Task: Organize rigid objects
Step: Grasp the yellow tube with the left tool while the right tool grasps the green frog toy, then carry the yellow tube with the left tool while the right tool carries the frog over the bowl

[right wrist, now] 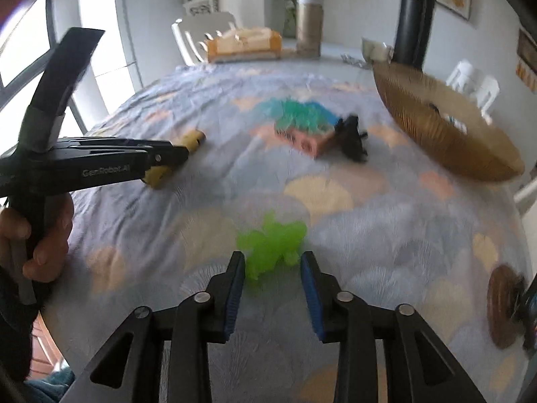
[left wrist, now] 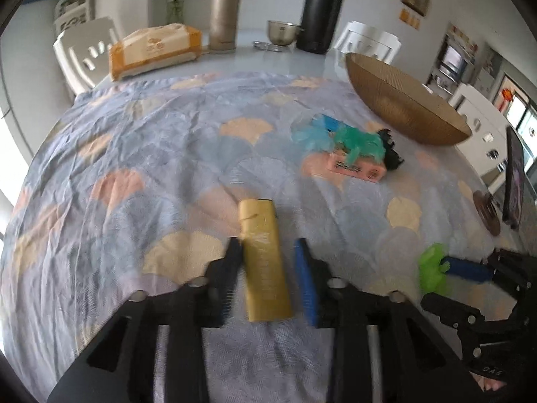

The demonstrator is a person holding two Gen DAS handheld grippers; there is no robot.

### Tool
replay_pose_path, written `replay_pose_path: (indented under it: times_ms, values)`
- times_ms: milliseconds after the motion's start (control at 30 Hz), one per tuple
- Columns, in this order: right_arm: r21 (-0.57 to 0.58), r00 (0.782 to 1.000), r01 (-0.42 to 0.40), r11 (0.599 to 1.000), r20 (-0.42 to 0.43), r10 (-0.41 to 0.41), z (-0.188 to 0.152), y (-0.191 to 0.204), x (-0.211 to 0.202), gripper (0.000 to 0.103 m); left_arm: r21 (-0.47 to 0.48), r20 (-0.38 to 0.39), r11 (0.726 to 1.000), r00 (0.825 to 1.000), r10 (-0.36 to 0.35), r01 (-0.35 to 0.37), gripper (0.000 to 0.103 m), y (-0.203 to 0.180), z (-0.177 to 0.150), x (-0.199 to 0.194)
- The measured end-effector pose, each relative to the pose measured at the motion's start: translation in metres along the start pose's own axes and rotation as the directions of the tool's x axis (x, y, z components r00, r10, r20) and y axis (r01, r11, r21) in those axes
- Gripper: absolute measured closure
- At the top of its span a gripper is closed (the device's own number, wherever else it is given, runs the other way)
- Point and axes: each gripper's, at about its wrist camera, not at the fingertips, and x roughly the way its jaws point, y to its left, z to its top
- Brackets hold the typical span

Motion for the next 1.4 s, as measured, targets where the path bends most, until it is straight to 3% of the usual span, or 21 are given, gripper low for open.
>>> replay_pose_path:
  times_ms: [67, 200, 333, 433, 500, 567, 633, 700, 733, 800, 900, 1000, 1133, 1233, 1300, 1400]
  values:
    - [0.024, 1.0, 0.01, 1.0, 0.011, -0.01, 0.002, 0.0, -0.002, 0.039, 0.035, 0.0, 0.999, 0.999, 0.032, -0.032, 0.063, -0.007, -0.002, 0.001]
    - [0.099, 1.0, 0.006, 0.995, -0.028, -0.003, 0.007, 0.001, 0.006, 0.038, 0.098, 0.0, 0.992, 0.996, 0.086, -0.085, 0.059, -0.017, -0.003, 0.003]
    - [0.137, 1.0, 0.021, 0.99, -0.002, -0.021, 0.014, 0.005, 0.01, 0.038, 0.068, -0.002, 0.994, 0.996, 0.086, -0.086, 0.059, -0.011, -0.003, 0.003]
    - [0.127, 0.997, 0.077, 0.989, 0.004, -0.078, 0.014, 0.007, 0.011, 0.044, 0.057, -0.001, 0.994, 0.995, 0.097, -0.096, 0.059, -0.009, -0.002, 0.004]
    - [0.121, 0.996, 0.09, 0.989, 0.011, -0.092, 0.013, 0.009, 0.009, 0.055, 0.059, 0.0, 0.993, 0.995, 0.102, -0.102, 0.06, -0.01, -0.002, 0.004]
    - [0.11, 0.995, 0.099, 0.989, 0.017, -0.101, 0.012, 0.011, 0.009, 0.064, 0.061, 0.002, 0.993, 0.995, 0.102, -0.102, 0.068, -0.011, -0.002, 0.005]
    - [0.101, 0.994, 0.099, 0.99, 0.025, -0.102, 0.012, 0.012, 0.007, 0.064, 0.074, 0.007, 0.992, 0.995, 0.104, -0.104, 0.082, -0.014, -0.002, 0.004]
    - [0.089, 0.993, 0.096, 0.991, 0.058, -0.101, 0.011, 0.014, 0.001, 0.064, 0.085, 0.011, 0.991, 0.995, 0.1, -0.1, 0.082, -0.016, -0.003, 0.003]
    - [0.079, 0.992, 0.078, 0.994, 0.092, -0.085, 0.01, 0.016, -0.005, 0.064, 0.087, 0.014, 0.993, 0.997, 0.082, -0.083, 0.082, -0.015, -0.002, 0.001]
    - [0.067, 0.988, 0.028, 0.997, 0.147, -0.037, 0.007, 0.017, -0.017, 0.064, 0.059, 0.048, 0.998, 0.998, -0.04, 0.037, 0.082, -0.008, 0.0, -0.01]
    - [0.084, 0.982, -0.019, 0.996, 0.189, 0.003, 0.008, 0.012, -0.033, 0.064, 0.001, 0.115, 0.979, 0.972, -0.203, 0.205, 0.082, 0.005, 0.005, -0.032]
    - [0.097, 0.973, 0.016, 0.995, 0.229, -0.038, 0.018, 0.003, -0.051, 0.064, 0.003, 0.16, 0.971, 0.958, -0.238, 0.24, 0.082, 0.004, 0.015, -0.049]
    - [0.124, 0.94, 0.07, 0.99, 0.324, -0.107, 0.033, -0.011, -0.088, 0.064, 0.064, 0.192, 0.97, 0.951, -0.241, 0.233, 0.082, -0.012, 0.038, -0.065]
    - [0.177, 0.889, 0.115, 0.978, 0.42, -0.18, 0.048, -0.028, -0.126, 0.064, 0.125, 0.226, 0.961, 0.936, -0.268, 0.245, 0.082, -0.033, 0.066, -0.079]
    - [0.237, 0.847, 0.15, 0.96, 0.469, -0.249, 0.063, -0.043, -0.15, 0.064, 0.154, 0.253, 0.952, 0.921, -0.298, 0.265, 0.082, -0.048, 0.09, -0.088]
    - [0.344, 0.802, 0.155, 0.926, 0.503, -0.321, 0.084, -0.07, -0.172, 0.064, 0.182, 0.288, 0.934, 0.891, -0.351, 0.309, 0.082, -0.073, 0.129, -0.094]
